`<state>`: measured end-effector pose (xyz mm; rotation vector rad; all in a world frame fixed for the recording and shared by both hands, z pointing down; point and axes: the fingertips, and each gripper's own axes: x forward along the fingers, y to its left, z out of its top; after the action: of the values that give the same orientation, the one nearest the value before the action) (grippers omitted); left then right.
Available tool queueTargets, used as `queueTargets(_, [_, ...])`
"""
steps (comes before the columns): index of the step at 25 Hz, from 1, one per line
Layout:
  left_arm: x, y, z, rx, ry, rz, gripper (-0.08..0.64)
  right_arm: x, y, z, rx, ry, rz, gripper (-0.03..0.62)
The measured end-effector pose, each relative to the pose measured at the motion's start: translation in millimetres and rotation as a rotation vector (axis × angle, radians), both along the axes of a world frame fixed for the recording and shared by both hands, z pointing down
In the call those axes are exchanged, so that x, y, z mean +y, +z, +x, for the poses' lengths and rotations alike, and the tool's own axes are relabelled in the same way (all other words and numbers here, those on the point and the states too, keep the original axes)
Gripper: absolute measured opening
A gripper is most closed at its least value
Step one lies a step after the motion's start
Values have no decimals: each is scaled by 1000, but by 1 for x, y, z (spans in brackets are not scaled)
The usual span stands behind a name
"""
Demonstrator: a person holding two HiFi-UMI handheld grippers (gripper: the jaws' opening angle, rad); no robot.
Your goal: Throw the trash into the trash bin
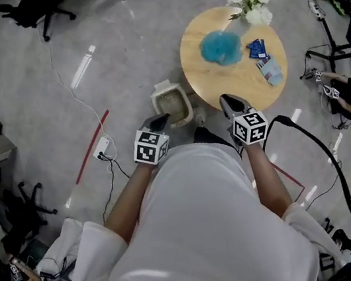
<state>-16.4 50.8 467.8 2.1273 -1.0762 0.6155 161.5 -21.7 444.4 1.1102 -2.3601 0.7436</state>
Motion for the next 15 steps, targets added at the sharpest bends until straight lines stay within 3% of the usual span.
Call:
queueTargets(8, [-12, 8, 4, -16, -142, -27, 5, -43, 13, 12, 4, -93, -23, 26])
queueTargets(15, [-12, 20, -4, -26, -288, -80, 5, -84, 28, 17, 67, -200, -18, 28])
